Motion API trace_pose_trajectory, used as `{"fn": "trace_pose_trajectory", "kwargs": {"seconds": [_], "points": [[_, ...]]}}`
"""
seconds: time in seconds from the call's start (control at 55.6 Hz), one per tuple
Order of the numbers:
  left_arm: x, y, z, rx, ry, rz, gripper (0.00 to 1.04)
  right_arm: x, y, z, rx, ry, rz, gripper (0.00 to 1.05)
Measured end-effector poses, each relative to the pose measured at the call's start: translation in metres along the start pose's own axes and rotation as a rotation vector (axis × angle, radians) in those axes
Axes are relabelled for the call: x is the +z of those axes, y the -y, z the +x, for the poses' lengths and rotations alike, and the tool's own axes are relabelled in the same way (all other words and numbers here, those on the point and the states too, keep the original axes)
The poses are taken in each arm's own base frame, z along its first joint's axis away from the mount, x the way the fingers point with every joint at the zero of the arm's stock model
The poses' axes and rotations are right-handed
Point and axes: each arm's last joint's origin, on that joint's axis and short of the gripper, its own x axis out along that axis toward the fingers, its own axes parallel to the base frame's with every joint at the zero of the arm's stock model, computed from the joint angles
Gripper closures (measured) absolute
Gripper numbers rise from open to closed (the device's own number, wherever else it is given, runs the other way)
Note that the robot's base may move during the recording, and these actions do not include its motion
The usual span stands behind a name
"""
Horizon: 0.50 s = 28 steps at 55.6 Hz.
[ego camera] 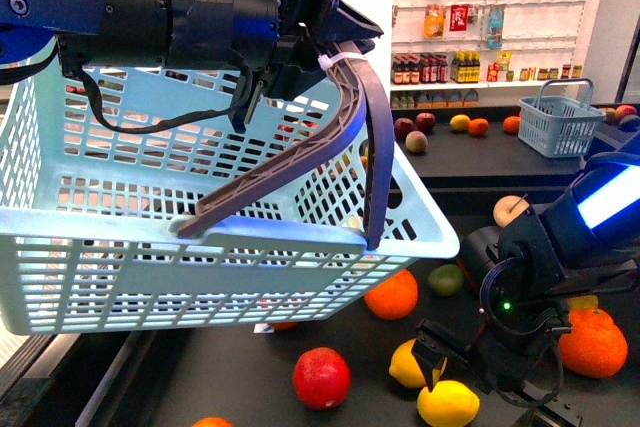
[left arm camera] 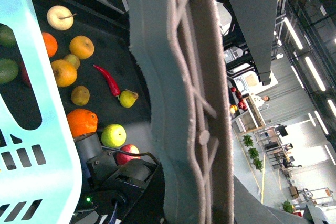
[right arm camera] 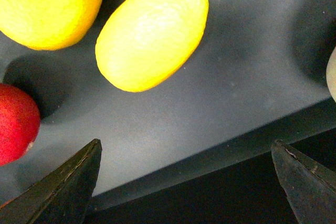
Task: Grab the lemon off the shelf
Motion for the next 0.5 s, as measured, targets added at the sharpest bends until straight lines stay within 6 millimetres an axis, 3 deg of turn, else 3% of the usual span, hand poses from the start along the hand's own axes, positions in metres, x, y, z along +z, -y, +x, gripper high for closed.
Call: {"fn": "trace_pose_trajectory", "kwargs": {"seconds": [0.288, 0.504], "points": [[0.0, 0.0, 0.0, 0.001, 0.001, 0.0, 0.96, 0.007, -0.003, 0.02, -0.037, 0.028, 0.013, 0.07], [0.0, 0.0, 0.0, 0.0, 0.0, 0.0, 0.96, 0.014, -0.011, 0.024, -0.031, 0.043, 0.022, 0.07]]}}
